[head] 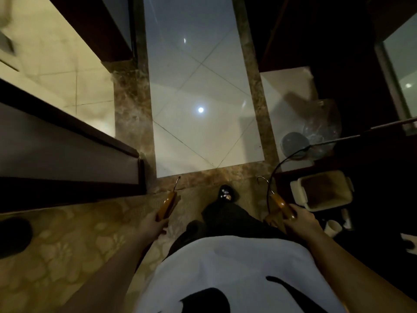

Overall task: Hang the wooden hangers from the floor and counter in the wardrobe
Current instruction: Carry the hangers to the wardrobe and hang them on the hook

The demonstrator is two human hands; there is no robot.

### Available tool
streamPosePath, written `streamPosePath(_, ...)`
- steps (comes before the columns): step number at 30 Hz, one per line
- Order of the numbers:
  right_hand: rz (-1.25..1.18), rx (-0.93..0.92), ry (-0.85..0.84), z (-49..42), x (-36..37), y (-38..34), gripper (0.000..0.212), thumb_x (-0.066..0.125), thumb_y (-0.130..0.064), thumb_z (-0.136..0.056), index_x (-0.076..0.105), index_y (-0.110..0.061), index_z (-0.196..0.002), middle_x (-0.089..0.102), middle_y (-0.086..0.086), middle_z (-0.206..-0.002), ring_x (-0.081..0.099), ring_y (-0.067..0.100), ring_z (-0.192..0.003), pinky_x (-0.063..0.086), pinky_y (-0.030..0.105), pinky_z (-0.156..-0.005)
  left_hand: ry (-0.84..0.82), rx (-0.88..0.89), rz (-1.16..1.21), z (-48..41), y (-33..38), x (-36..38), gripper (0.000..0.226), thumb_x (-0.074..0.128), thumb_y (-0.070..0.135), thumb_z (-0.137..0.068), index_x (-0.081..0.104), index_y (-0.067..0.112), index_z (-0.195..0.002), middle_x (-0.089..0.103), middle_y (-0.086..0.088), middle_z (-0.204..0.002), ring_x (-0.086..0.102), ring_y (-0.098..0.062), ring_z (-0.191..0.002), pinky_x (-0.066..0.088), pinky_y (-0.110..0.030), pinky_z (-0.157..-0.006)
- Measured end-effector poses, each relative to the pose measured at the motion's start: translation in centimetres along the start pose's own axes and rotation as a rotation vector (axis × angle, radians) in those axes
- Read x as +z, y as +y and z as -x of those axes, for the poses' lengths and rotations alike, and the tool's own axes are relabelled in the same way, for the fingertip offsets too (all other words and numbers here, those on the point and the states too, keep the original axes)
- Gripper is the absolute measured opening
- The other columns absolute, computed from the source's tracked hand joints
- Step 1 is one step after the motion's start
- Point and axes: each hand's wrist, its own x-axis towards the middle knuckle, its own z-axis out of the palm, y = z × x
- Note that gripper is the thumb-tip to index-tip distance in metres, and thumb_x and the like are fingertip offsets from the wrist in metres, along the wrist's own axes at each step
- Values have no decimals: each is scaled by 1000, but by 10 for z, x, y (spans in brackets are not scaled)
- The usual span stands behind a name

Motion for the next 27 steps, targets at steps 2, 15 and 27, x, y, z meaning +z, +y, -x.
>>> streamPosePath(2,-6,-34,-28,-17,-23,-26,23,59,-24,-84,58,-30,-106,61,3,-97,57,24,-93,47,38,-87,12,25,11,-10,34,-6,23,51,13,-93,54,3,-114,60,-6,-82,58,-16,-67,43,-21,-56)
streamPosePath(15,22,-389,-71,-132,-129,-264,41,60,-8,-86,51,-16,-125,58,2,-94,57,19,-86,47,29,-72,135,-61,137,-78,145,-60,27,53,8,-91,50,5,-118,57,-7,-78,54,-14,-62,40,-20,-51)
streamPosePath(27,-9,-214,-28,-212,-186,-389,36,55,-13,-90,51,-18,-126,57,1,-100,56,19,-96,48,35,-85,88,-26,45,-191,288,-201,28,52,6,-91,51,2,-119,58,-10,-84,58,-19,-72,53,-29,-65)
